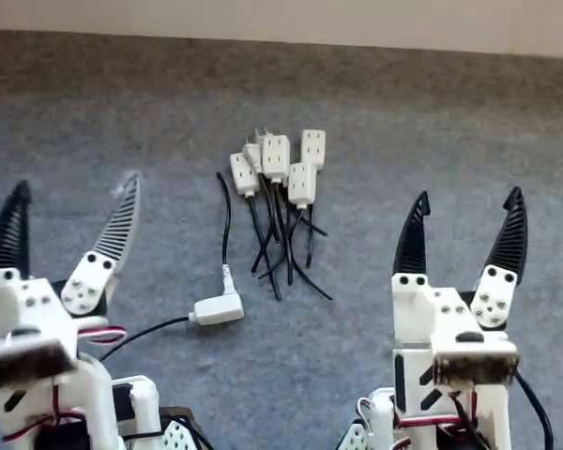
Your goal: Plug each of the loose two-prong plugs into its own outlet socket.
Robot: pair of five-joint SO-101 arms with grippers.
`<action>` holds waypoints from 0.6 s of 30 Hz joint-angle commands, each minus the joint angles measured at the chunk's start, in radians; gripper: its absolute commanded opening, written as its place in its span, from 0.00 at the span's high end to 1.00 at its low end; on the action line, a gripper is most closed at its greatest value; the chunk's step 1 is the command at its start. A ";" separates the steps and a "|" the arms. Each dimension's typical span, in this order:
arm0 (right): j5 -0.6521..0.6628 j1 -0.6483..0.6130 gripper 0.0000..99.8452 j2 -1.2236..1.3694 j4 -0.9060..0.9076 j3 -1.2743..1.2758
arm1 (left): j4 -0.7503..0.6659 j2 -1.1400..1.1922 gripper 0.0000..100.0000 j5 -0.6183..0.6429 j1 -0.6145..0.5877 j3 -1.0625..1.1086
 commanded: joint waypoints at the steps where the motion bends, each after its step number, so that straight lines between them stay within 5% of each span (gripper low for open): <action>1: 0.012 0.008 0.70 -0.008 -0.101 -0.022 | -0.287 0.004 0.63 -0.006 0.015 -0.036; 18: 0.012 0.005 0.70 -0.008 -0.259 -0.263 | -0.951 0.004 0.63 -0.006 0.010 -0.016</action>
